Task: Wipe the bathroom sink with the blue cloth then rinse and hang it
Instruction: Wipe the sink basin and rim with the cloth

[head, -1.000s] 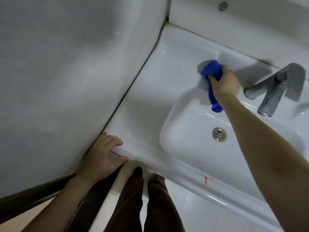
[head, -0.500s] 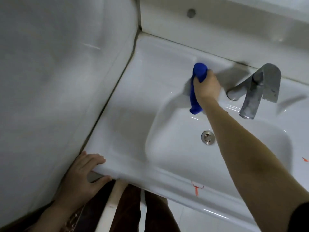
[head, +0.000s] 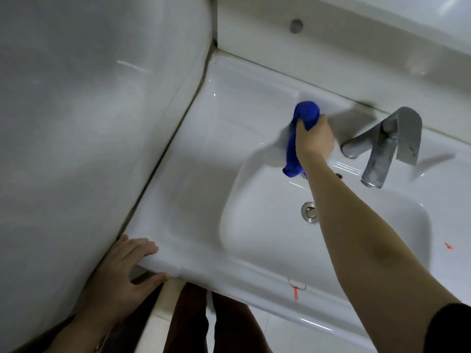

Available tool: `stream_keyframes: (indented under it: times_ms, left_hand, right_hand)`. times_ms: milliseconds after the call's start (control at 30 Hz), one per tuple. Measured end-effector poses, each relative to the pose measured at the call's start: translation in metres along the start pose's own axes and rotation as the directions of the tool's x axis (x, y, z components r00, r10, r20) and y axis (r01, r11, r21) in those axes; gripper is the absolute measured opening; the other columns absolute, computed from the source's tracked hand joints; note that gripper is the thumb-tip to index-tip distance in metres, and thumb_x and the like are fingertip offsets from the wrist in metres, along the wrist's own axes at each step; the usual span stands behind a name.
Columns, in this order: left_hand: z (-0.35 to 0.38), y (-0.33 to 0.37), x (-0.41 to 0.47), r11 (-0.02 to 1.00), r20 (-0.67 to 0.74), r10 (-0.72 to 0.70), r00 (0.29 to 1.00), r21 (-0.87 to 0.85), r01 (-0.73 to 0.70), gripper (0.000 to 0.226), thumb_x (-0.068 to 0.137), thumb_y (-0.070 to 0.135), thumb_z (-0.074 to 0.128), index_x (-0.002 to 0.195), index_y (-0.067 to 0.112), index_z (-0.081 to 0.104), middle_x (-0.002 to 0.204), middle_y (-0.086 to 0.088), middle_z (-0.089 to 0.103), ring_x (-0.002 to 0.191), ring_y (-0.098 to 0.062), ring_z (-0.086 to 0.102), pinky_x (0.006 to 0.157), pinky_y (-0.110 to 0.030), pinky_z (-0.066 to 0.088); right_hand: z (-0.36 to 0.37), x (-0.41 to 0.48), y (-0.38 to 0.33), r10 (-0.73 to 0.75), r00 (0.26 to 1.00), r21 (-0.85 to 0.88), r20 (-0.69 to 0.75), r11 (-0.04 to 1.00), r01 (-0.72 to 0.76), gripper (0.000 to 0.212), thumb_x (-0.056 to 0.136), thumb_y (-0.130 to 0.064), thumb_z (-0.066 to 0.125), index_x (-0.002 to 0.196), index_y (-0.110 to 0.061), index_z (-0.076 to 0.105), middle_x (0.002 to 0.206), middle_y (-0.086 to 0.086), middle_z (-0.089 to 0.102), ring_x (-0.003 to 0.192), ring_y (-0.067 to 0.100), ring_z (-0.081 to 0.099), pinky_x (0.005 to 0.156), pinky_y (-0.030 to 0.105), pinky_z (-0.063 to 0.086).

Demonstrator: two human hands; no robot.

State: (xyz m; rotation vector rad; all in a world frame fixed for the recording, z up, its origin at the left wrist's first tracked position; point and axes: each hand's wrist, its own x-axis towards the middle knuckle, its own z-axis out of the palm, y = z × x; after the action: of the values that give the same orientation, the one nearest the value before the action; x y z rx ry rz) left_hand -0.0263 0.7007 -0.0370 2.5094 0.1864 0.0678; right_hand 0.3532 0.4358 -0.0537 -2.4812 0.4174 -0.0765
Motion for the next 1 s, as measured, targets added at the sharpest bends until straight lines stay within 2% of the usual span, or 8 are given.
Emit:
stream_keyframes:
  times_ms: [200, 333, 467, 567, 667, 867, 933, 1000]
  left_hand:
    - [-0.003, 0.007, 0.000, 0.999, -0.011, -0.051, 0.999, -0.017, 0.050, 0.073, 0.078, 0.075, 0.048, 0.095, 0.009, 0.071, 0.103, 0.002, 0.068, 0.104, -0.010, 0.057, 0.114, -0.036, 0.029]
    - [-0.007, 0.008, 0.002, 0.997, 0.030, -0.078, 0.997, -0.009, 0.078, 0.055, 0.069, 0.057, 0.064, 0.095, 0.008, 0.070, 0.102, 0.001, 0.068, 0.104, -0.014, 0.061, 0.116, -0.030, 0.025]
    - [-0.007, 0.008, 0.000, 0.996, 0.065, -0.089, 0.994, -0.003, 0.089, 0.051, 0.069, 0.052, 0.067, 0.096, 0.009, 0.070, 0.104, 0.001, 0.068, 0.102, -0.018, 0.063, 0.113, -0.038, 0.030]
    - [-0.006, 0.003, 0.000, 0.995, 0.066, -0.093, 0.993, -0.017, 0.094, 0.051, 0.069, 0.052, 0.068, 0.099, 0.012, 0.069, 0.105, 0.003, 0.067, 0.104, -0.014, 0.061, 0.116, -0.034, 0.027]
    - [-0.006, 0.002, -0.002, 0.996, 0.057, -0.086, 0.995, -0.030, 0.088, 0.050, 0.069, 0.051, 0.069, 0.099, 0.011, 0.069, 0.104, 0.001, 0.067, 0.104, -0.011, 0.058, 0.116, -0.027, 0.023]
    - [-0.012, 0.006, 0.000, 0.997, 0.086, -0.076, 0.993, -0.026, 0.079, 0.047, 0.071, 0.052, 0.069, 0.100, 0.015, 0.066, 0.100, 0.003, 0.065, 0.099, -0.015, 0.060, 0.115, -0.030, 0.025]
    - [-0.010, 0.004, 0.000, 0.997, 0.066, -0.071, 0.995, -0.035, 0.074, 0.049, 0.070, 0.052, 0.070, 0.100, 0.013, 0.067, 0.100, 0.001, 0.066, 0.101, -0.014, 0.059, 0.115, -0.027, 0.023]
    - [-0.008, 0.003, -0.002, 0.996, 0.046, -0.072, 0.996, -0.042, 0.074, 0.049, 0.068, 0.048, 0.075, 0.099, 0.010, 0.068, 0.100, -0.002, 0.067, 0.103, -0.015, 0.058, 0.115, -0.027, 0.023]
  right_hand:
    - [-0.013, 0.009, 0.022, 0.301, 0.934, 0.014, -0.190, 0.952, -0.304, 0.039, 0.093, -0.035, 0.051, 0.124, -0.012, 0.048, 0.121, 0.008, 0.062, 0.103, 0.032, 0.062, 0.073, 0.031, 0.037]
    - [0.014, -0.032, -0.014, -0.013, 0.999, -0.078, -0.045, 0.997, 0.010, 0.030, 0.093, -0.032, 0.051, 0.115, -0.011, 0.049, 0.117, 0.005, 0.059, 0.083, 0.027, 0.059, 0.064, 0.034, 0.040]
    - [0.044, -0.096, -0.036, -0.236, 0.957, -0.121, 0.172, 0.959, 0.258, 0.033, 0.091, -0.027, 0.054, 0.119, -0.010, 0.050, 0.119, 0.008, 0.055, 0.080, 0.035, 0.060, 0.061, 0.034, 0.039]
    - [0.065, -0.125, -0.079, -0.489, 0.778, 0.017, 0.395, 0.850, 0.526, 0.031, 0.088, -0.037, 0.056, 0.113, -0.018, 0.057, 0.105, -0.001, 0.058, 0.075, 0.025, 0.057, 0.060, 0.030, 0.039]
    - [0.059, -0.153, -0.095, -0.555, 0.642, 0.158, 0.528, 0.808, 0.568, 0.030, 0.086, -0.039, 0.059, 0.113, -0.025, 0.059, 0.093, -0.010, 0.059, 0.079, 0.018, 0.060, 0.062, 0.028, 0.040]
    - [0.013, -0.266, -0.018, -0.679, 0.239, 0.296, 0.694, 0.572, 0.765, 0.038, 0.085, -0.044, 0.062, 0.119, -0.029, 0.054, 0.110, -0.005, 0.059, 0.089, 0.021, 0.061, 0.066, 0.035, 0.049]
    - [0.027, -0.242, -0.031, -0.674, 0.319, 0.224, 0.667, 0.589, 0.776, 0.040, 0.085, -0.044, 0.062, 0.121, -0.028, 0.056, 0.110, -0.001, 0.062, 0.093, 0.025, 0.062, 0.069, 0.034, 0.049]
    - [0.043, -0.214, -0.055, -0.593, 0.530, 0.085, 0.606, 0.711, 0.699, 0.042, 0.088, -0.043, 0.059, 0.125, -0.024, 0.055, 0.114, 0.004, 0.064, 0.095, 0.030, 0.063, 0.074, 0.038, 0.051]
